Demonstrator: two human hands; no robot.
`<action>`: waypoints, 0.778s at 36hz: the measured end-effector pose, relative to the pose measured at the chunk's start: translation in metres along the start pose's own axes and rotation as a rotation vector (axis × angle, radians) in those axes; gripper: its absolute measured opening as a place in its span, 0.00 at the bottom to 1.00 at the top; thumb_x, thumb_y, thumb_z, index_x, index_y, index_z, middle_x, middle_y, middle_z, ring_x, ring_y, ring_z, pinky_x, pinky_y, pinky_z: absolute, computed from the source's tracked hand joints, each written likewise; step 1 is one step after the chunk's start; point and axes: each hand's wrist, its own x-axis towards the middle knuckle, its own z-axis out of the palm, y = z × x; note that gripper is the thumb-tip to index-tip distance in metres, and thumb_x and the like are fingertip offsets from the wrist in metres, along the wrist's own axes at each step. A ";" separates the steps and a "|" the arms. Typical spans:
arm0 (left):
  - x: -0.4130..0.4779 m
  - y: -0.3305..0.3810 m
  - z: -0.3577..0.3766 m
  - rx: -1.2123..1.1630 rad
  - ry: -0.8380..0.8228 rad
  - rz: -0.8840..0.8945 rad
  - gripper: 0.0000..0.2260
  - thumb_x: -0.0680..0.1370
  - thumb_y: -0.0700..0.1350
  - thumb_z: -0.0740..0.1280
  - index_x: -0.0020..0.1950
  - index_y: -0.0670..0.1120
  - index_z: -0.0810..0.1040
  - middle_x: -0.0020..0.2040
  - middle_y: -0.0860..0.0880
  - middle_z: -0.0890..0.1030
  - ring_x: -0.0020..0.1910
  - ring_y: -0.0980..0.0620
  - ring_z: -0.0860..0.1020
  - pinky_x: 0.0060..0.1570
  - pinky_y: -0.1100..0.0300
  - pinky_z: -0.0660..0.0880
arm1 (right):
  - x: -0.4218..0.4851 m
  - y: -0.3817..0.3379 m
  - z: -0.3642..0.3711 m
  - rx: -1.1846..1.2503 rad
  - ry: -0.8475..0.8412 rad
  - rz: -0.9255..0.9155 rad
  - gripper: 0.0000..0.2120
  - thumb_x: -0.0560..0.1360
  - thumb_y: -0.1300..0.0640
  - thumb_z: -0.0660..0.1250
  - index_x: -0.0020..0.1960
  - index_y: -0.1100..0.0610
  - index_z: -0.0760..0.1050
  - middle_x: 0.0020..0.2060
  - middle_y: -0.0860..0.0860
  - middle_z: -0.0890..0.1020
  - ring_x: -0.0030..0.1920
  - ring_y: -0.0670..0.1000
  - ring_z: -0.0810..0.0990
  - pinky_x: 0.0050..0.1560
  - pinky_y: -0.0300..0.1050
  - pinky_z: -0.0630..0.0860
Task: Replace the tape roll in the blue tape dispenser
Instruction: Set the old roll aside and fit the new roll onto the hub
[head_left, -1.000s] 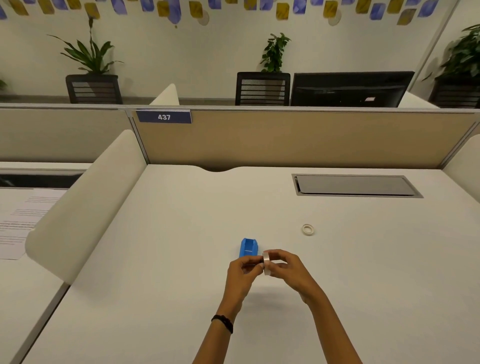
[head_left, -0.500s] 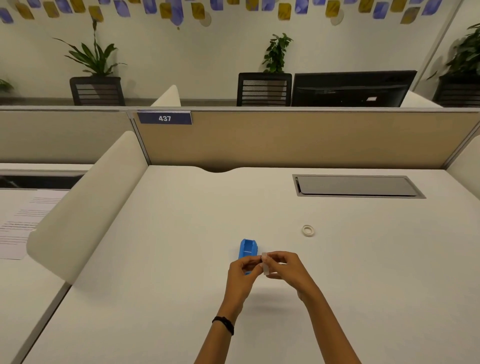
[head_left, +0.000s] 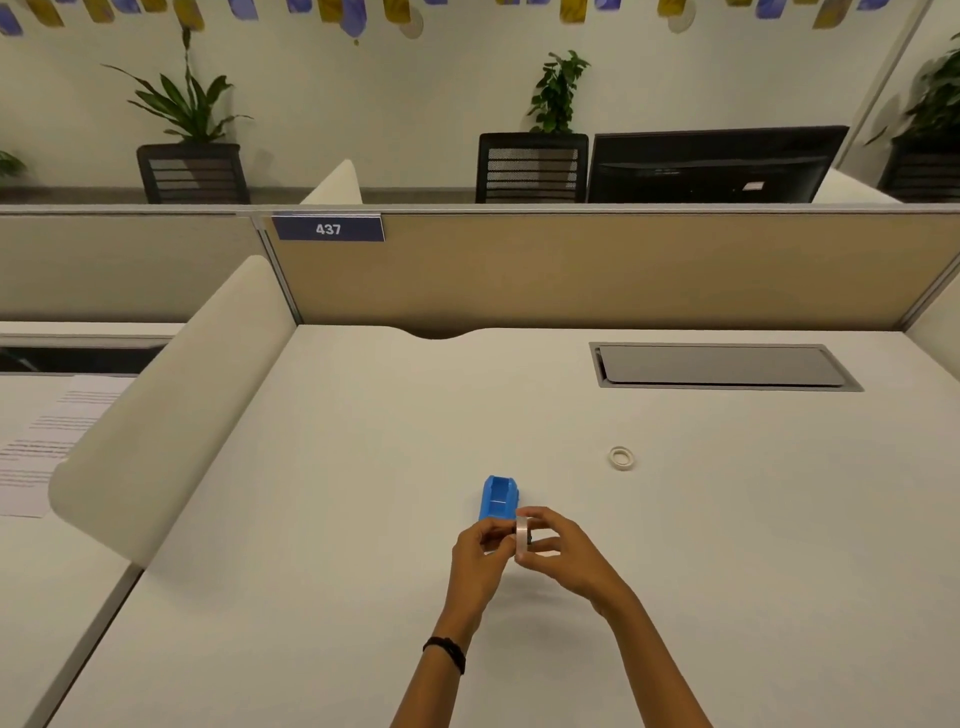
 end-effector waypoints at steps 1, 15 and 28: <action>0.001 -0.001 0.000 0.003 -0.002 -0.005 0.07 0.75 0.39 0.67 0.48 0.49 0.81 0.46 0.50 0.84 0.47 0.54 0.81 0.43 0.70 0.75 | 0.001 0.001 0.002 -0.004 0.006 0.000 0.22 0.70 0.53 0.72 0.60 0.45 0.68 0.54 0.43 0.75 0.48 0.43 0.79 0.39 0.30 0.75; 0.017 -0.012 -0.001 0.053 -0.035 -0.013 0.10 0.76 0.36 0.65 0.45 0.52 0.78 0.44 0.51 0.82 0.45 0.55 0.80 0.40 0.73 0.76 | 0.014 0.009 0.006 -0.017 0.030 0.001 0.21 0.70 0.60 0.71 0.60 0.53 0.70 0.54 0.49 0.78 0.47 0.48 0.81 0.42 0.32 0.77; 0.049 -0.002 -0.040 0.097 -0.119 0.034 0.14 0.78 0.39 0.62 0.60 0.53 0.72 0.61 0.49 0.76 0.55 0.53 0.77 0.50 0.65 0.76 | 0.029 0.008 -0.001 0.007 0.081 0.013 0.20 0.69 0.58 0.73 0.54 0.42 0.69 0.50 0.44 0.77 0.44 0.45 0.81 0.36 0.28 0.76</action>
